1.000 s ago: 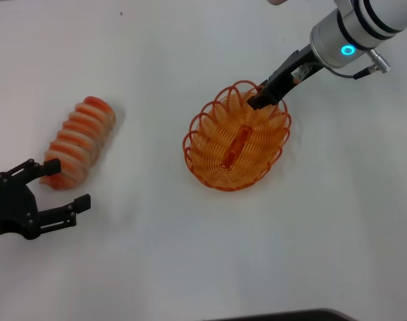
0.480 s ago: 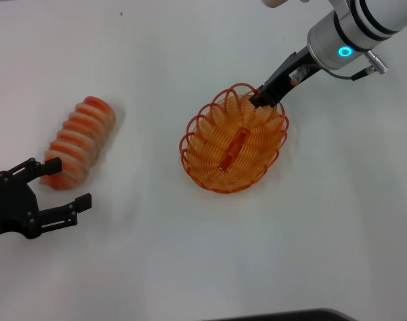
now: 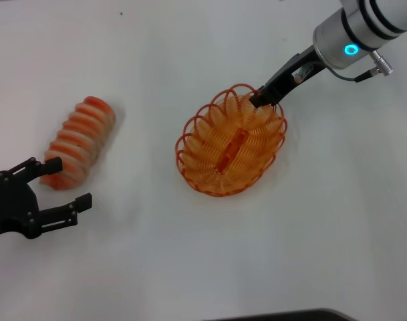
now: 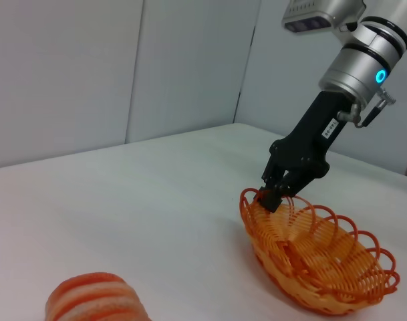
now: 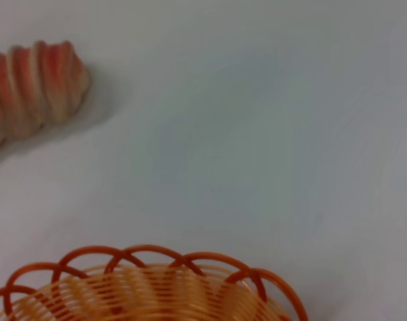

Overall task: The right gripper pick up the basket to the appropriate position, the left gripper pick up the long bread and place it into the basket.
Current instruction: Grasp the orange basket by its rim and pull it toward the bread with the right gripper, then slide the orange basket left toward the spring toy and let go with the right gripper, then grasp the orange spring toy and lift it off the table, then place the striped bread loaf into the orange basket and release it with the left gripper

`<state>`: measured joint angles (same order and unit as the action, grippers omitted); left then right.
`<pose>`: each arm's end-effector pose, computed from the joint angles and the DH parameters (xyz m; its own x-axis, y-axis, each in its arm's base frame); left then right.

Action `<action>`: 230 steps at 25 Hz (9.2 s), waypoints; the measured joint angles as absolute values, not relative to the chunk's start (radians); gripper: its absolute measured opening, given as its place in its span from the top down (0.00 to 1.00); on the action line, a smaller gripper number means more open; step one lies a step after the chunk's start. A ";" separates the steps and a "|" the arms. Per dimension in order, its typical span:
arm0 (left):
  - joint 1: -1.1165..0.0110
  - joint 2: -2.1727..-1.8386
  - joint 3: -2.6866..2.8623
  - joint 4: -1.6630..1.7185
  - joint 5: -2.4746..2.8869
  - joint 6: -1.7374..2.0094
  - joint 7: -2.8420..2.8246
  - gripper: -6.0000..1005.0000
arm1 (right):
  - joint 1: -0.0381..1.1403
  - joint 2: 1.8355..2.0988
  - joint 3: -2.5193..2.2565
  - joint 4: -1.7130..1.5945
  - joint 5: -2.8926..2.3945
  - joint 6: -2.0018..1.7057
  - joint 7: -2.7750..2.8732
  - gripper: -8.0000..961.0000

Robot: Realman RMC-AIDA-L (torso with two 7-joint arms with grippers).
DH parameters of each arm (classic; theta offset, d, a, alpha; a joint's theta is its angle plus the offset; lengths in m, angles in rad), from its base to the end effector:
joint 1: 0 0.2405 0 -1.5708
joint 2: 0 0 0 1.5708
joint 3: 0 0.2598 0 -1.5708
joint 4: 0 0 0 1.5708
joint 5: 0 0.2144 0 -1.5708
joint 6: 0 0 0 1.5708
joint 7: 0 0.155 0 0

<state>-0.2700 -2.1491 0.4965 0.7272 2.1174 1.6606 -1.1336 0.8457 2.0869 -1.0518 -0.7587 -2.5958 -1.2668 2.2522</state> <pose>-0.3342 0.2491 -0.0111 0.7878 0.3365 0.5158 0.5139 -0.8208 -0.2495 0.2161 0.4161 -0.0442 0.7446 -0.6606 0.0960 -0.5899 -0.7185 -0.3686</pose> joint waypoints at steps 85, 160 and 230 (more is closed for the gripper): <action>-0.298 -2.159 0.495 0.773 2.117 1.639 -1.146 0.11 | 0.653 2.064 -0.658 -0.565 -2.326 -1.299 2.568 0.36; -0.550 -2.163 0.944 1.221 2.654 1.463 -2.416 0.13 | 0.330 2.085 -0.645 -0.766 -2.071 -1.554 1.123 0.01; -0.755 -2.059 0.831 1.168 2.432 1.696 -2.066 0.49 | 0.336 2.085 -0.647 -0.776 -2.078 -1.564 1.125 0.01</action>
<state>-0.7549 -2.0589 0.8306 1.1680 2.4321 1.6958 -2.0658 0.3359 2.0847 -0.6474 -0.7762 -2.0784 -1.5636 1.1251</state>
